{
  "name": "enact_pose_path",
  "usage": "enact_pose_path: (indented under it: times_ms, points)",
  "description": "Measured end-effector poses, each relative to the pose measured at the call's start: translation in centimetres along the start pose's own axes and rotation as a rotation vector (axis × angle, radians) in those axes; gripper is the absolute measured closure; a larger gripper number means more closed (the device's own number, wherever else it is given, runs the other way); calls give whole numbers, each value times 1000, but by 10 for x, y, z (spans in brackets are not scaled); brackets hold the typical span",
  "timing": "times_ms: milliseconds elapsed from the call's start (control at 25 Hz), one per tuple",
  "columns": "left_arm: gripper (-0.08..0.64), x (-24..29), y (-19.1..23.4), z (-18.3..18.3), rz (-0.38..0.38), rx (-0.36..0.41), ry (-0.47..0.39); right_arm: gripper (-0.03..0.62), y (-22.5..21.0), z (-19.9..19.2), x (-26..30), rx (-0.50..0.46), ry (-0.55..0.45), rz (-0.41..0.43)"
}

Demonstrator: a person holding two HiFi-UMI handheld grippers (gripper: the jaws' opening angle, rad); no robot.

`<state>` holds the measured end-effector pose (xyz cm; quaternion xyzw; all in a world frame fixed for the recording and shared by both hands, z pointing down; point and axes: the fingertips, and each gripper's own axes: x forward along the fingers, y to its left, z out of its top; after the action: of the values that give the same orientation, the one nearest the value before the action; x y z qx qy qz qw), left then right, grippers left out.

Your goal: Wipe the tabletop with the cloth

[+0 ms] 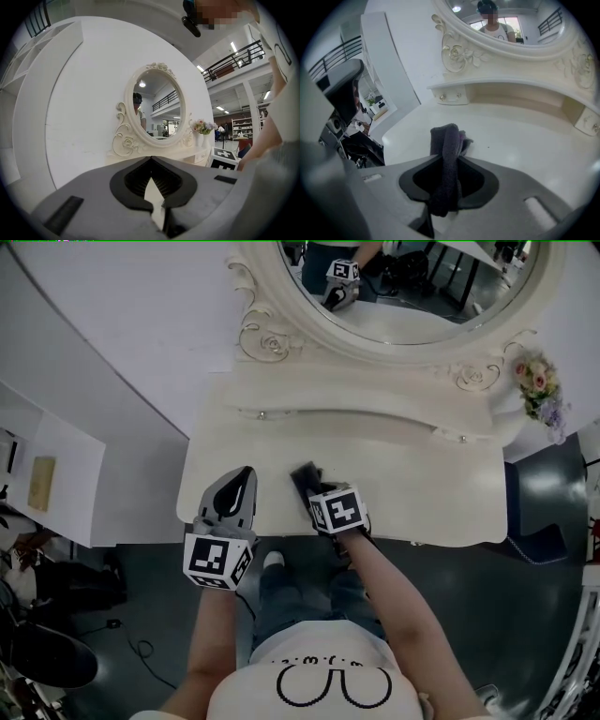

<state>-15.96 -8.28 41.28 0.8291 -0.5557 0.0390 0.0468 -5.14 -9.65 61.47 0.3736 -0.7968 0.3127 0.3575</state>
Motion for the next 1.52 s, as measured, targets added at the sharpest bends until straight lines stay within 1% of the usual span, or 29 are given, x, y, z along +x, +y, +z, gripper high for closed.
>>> enact_pose_path:
  times_ms: [160,720,1080,1520]
  points:
    - [558,14,-20,0,-11,6,5,494,-25,-9,-13,19,-7,-8]
    - [558,70,-105,-3,-89,30,18,494,-110,-38,-58,62,-30,-28]
    - [558,100,-155,1,-127,46,20,494,-162,-57,-86,101,-47,-44]
    - [558,131,-218,-4,-195,44,25,494,-230,-89,-127,148,-62,-98]
